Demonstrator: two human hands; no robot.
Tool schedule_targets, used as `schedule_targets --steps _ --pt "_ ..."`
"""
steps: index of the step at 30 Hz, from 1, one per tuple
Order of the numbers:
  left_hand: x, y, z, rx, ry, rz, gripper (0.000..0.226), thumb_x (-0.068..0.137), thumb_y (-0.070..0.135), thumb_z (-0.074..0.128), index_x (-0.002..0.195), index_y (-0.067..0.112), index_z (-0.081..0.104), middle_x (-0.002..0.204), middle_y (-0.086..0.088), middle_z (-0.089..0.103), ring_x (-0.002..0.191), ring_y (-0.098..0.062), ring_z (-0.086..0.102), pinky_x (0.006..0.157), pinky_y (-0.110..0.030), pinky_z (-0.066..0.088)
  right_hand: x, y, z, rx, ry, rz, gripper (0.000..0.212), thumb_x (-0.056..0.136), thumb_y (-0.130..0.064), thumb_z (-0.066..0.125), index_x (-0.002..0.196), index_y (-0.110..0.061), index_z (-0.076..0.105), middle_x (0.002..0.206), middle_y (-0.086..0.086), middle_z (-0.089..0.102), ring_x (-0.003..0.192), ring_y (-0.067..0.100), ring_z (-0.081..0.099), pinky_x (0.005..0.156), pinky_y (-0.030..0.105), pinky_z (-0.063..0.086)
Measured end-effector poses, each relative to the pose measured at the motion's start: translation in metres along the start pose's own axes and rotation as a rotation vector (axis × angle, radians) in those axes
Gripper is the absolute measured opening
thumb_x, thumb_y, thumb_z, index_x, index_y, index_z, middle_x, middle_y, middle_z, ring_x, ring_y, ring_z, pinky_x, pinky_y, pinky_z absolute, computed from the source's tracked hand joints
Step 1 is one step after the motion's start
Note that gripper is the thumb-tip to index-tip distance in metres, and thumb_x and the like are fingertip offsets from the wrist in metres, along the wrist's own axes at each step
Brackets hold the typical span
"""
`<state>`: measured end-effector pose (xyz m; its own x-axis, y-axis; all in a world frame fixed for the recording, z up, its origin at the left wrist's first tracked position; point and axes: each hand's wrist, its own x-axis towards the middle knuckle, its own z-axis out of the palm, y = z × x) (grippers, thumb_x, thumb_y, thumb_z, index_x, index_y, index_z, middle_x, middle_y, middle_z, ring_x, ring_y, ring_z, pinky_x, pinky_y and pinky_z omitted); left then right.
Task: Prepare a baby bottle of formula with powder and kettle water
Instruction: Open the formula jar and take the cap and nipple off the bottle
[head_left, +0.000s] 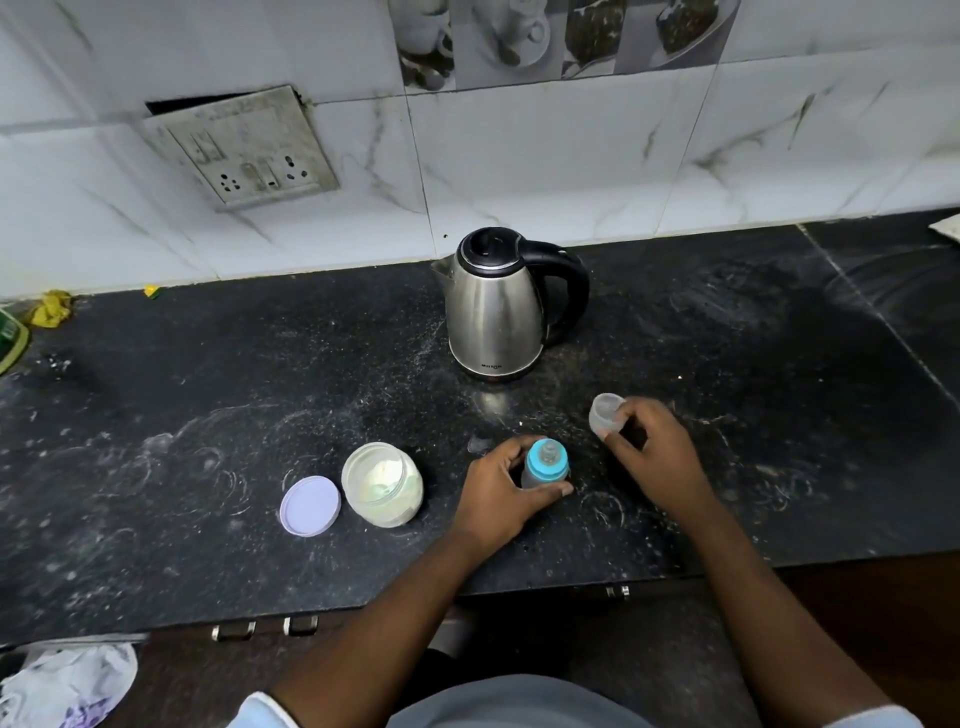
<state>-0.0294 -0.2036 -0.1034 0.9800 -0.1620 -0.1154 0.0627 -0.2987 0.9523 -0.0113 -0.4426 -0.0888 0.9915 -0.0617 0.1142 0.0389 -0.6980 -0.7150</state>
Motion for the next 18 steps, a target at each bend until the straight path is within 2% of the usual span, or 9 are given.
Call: schedule_targets --steps 2,5,10,18 --pt "-0.001 0.001 0.0 0.009 0.004 0.004 0.056 0.076 0.02 0.1 0.125 0.026 0.072 0.118 0.015 0.079 0.111 0.006 0.073 0.095 -0.01 0.053 -0.001 0.012 0.013 -0.106 -0.012 -0.031 0.023 0.086 -0.015 0.079 0.099 -0.016 0.061 0.108 0.001 0.065 0.101 0.022 0.06 0.084 0.033 0.046" --pt "-0.001 0.002 -0.001 0.011 0.003 0.012 0.057 0.076 0.021 0.1 0.125 0.027 0.072 0.119 0.015 0.079 0.112 0.004 0.073 0.095 -0.011 0.053 -0.004 0.018 0.022 -0.219 -0.026 -0.022 0.023 0.085 -0.018 0.081 0.1 -0.015 0.064 0.11 0.004 0.067 0.103 0.026 0.06 0.087 0.038 0.048" --pt "-0.001 0.0 0.001 0.005 0.006 0.019 0.058 0.075 0.022 0.101 0.122 0.035 0.07 0.119 0.016 0.079 0.114 0.003 0.073 0.099 -0.013 0.053 -0.006 0.016 0.021 -0.247 -0.025 -0.011 0.036 0.084 -0.023 0.082 0.116 -0.018 0.066 0.129 0.005 0.065 0.118 0.028 0.057 0.099 0.046 0.049" --pt "-0.001 0.0 0.0 -0.005 -0.002 0.03 0.058 0.075 0.019 0.101 0.123 0.033 0.07 0.119 0.017 0.078 0.114 0.004 0.072 0.099 -0.012 0.052 -0.007 0.004 0.017 -0.237 -0.055 0.011 0.048 0.086 -0.025 0.08 0.131 -0.02 0.063 0.143 0.004 0.056 0.133 0.029 0.044 0.109 0.035 0.034"
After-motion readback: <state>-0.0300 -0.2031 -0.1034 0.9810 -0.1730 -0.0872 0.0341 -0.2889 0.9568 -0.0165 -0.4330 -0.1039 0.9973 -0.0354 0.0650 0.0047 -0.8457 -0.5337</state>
